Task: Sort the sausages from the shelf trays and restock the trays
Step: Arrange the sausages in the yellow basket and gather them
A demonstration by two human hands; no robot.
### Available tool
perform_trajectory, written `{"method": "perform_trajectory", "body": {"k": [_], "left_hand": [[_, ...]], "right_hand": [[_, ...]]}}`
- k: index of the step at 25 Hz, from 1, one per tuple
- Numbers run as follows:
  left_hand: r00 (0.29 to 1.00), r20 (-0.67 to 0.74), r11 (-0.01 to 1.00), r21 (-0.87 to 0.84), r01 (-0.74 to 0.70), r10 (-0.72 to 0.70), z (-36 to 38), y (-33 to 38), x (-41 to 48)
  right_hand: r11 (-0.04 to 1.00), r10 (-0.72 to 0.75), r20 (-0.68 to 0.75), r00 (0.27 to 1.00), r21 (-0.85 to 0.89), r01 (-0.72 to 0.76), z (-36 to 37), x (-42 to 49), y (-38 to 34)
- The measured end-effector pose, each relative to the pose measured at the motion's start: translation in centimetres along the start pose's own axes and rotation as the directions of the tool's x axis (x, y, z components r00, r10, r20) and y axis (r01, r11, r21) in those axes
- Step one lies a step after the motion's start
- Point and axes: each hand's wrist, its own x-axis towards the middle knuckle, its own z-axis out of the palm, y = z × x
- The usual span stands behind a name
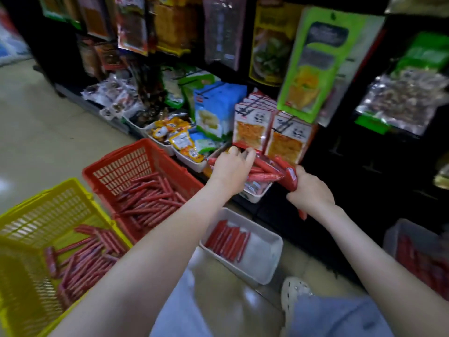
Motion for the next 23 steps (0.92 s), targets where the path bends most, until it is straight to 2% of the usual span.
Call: {"method": "perform_trajectory", "body": {"k": [5, 9, 12, 13, 14, 15, 16, 17, 18, 19, 21, 23], "left_hand": [[0.995, 0.097, 0.991, -0.132, 0.008, 0.005, 3.6, 5.4, -1.6], [0.963, 0.263, 0.951, -0.274, 0.141, -0.067, 8.6, 6.7, -3.8], [0.915, 0.388, 0.87, -0.409, 0.274, -0.106, 12.9, 7.0, -4.5], [0.884, 0.445, 0.799, -0.476, 0.368, -0.142, 14.4, 7.1, -4.6], [0.829, 0.531, 0.685, -0.539, 0.49, -0.176, 15.9, 7.3, -4.8], [0.751, 0.631, 0.481, -0.606, 0.633, -0.193, 17.5, 7.5, -5.1], [0.651, 0.742, 0.162, -0.631, 0.759, -0.158, 19.0, 7.8, -5.2], [0.569, 0.819, -0.186, -0.571, 0.8, -0.067, 20.0, 8.1, -5.3], [0.516, 0.856, -0.421, -0.459, 0.782, 0.024, 21.3, 8.3, -5.3], [0.493, 0.863, -0.557, -0.36, 0.748, 0.105, 22.6, 8.6, -5.3], [0.49, 0.84, -0.623, -0.259, 0.738, 0.232, 25.0, 9.1, -5.2], [0.48, 0.832, -0.604, -0.238, 0.761, 0.277, 27.0, 9.5, -4.9]], "right_hand": [[0.979, 0.075, 0.141, 0.987, 0.177, -0.1, 3.8, -1.4, 5.4], [0.898, 0.083, 0.271, 0.959, 0.397, -0.19, 8.9, -0.8, 7.0], [0.786, 0.153, 0.374, 0.915, 0.515, -0.342, 13.4, 0.5, 7.6], [0.725, 0.188, 0.41, 0.893, 0.555, -0.407, 15.1, 1.1, 7.7], [0.647, 0.222, 0.443, 0.869, 0.599, -0.471, 16.9, 1.6, 7.8], [0.562, 0.251, 0.473, 0.845, 0.639, -0.525, 18.6, 2.0, 7.9], [0.48, 0.271, 0.504, 0.82, 0.667, -0.569, 20.4, 2.4, 8.0], [0.411, 0.278, 0.537, 0.796, 0.683, -0.604, 22.1, 2.7, 8.1], [0.34, 0.271, 0.574, 0.773, 0.694, -0.634, 23.8, 3.2, 8.2], [0.272, 0.253, 0.605, 0.755, 0.704, -0.656, 25.2, 3.6, 8.2], [0.163, 0.193, 0.649, 0.736, 0.719, -0.676, 27.5, 4.5, 7.9], [0.126, 0.134, 0.662, 0.737, 0.726, -0.675, 29.3, 5.5, 7.5]]}}
